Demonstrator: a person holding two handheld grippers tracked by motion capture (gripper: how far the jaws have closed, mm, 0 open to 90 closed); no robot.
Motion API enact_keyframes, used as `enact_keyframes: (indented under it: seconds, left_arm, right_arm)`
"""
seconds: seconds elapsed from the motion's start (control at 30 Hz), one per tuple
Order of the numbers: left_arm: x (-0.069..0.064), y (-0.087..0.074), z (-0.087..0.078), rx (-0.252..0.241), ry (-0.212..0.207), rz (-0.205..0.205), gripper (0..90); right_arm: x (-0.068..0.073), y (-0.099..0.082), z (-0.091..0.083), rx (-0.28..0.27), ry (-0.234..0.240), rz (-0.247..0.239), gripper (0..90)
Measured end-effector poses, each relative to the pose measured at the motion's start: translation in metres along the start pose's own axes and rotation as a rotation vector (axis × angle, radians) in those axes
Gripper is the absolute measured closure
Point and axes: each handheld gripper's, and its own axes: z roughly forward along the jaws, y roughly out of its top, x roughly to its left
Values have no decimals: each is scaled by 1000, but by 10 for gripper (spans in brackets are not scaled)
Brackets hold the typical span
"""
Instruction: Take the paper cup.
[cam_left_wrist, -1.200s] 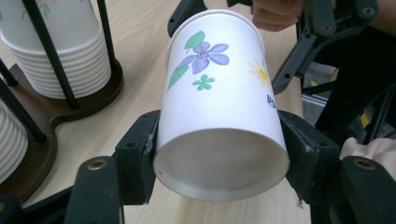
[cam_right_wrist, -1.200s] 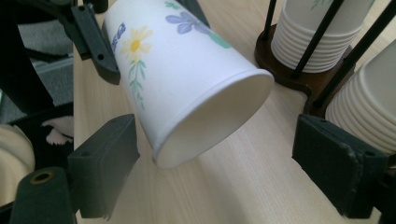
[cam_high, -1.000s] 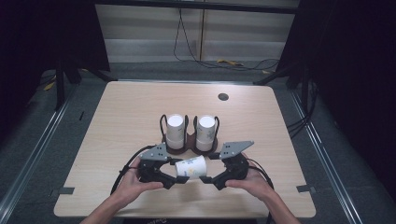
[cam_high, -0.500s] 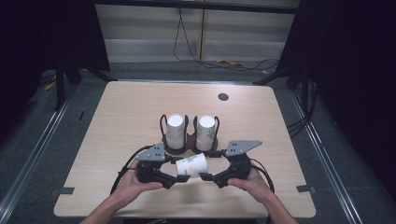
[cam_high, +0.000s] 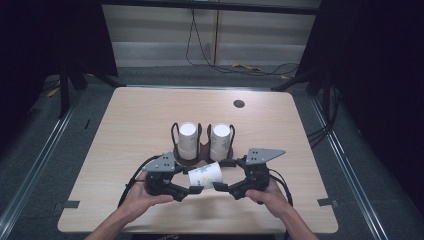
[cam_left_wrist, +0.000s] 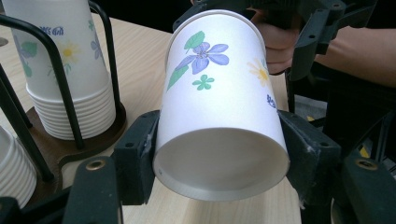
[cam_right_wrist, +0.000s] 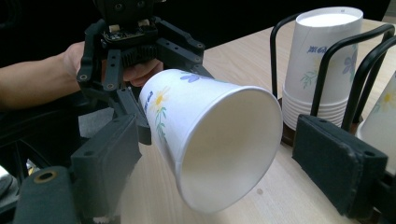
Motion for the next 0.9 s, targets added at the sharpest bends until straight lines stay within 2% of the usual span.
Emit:
enact_keyframes:
  seconds: [0.27,0.63,0.9]
  left_arm:
    - [-2,4,-2,-39,-15,-5,351]
    - [-3,4,-1,-50,-27,-3,351]
    - [-5,4,1,-45,-39,2,351]
  right_arm:
    - [0,2,-1,-32,10,19,140]
    - [0,4,0,-74,39,41,137]
    - [1,4,4,-75,39,33,136]
